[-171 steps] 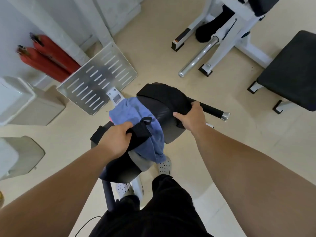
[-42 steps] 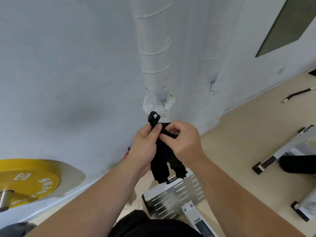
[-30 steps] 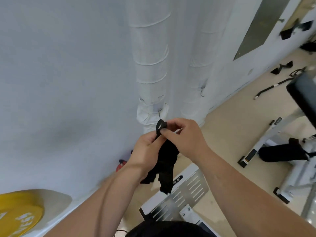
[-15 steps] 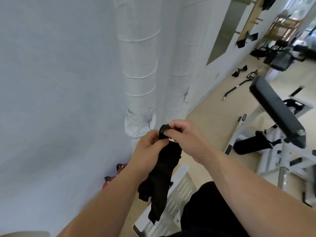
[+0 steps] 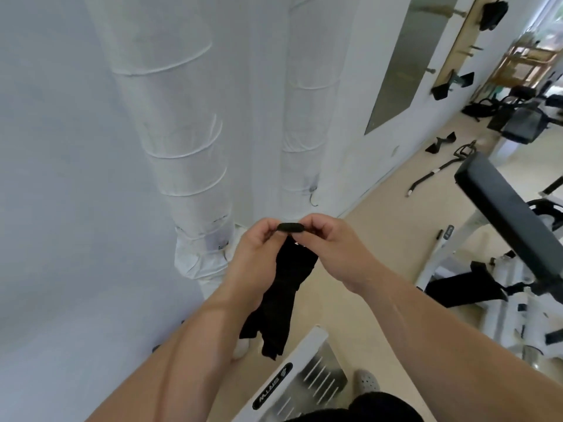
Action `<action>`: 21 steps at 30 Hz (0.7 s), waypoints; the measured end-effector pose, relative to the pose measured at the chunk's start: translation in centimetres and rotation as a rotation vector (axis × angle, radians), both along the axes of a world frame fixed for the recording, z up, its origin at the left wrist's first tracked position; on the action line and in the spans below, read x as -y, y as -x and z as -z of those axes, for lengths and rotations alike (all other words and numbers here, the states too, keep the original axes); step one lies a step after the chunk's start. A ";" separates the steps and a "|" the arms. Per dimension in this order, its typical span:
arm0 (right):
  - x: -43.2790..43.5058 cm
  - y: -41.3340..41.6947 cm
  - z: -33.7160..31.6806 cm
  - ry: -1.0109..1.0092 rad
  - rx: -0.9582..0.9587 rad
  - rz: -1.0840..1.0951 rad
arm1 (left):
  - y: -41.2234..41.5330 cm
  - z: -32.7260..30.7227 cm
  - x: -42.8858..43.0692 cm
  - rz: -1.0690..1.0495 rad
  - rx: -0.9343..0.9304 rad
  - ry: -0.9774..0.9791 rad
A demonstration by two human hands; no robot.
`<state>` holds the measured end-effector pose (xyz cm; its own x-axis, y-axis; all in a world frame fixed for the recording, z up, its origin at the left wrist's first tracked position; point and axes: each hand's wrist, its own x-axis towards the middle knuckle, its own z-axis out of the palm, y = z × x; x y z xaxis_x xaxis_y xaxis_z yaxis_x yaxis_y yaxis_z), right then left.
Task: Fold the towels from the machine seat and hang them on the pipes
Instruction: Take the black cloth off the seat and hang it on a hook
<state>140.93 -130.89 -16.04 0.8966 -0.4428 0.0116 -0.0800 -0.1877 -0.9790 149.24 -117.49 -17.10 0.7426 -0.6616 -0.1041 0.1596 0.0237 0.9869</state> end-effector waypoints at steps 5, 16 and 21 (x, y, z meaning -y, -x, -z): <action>9.2 0.4 3.9 -0.165 -0.094 -0.107 | 0.9 2.8 8.3 -0.017 -0.266 0.061; 22.5 -3.8 10.8 -0.081 -0.168 -0.208 | -2.3 8.9 20.7 -0.098 -0.057 -0.272; 25.8 -7.1 14.0 0.060 -0.166 -0.263 | -4.1 12.1 23.4 -0.222 -0.051 -0.284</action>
<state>148.02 -156.64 -30.01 0.9721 -0.1984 -0.1250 -0.1784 -0.2801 -0.9433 153.33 -140.89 -29.23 0.8537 -0.4246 -0.3016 0.2309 -0.2105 0.9499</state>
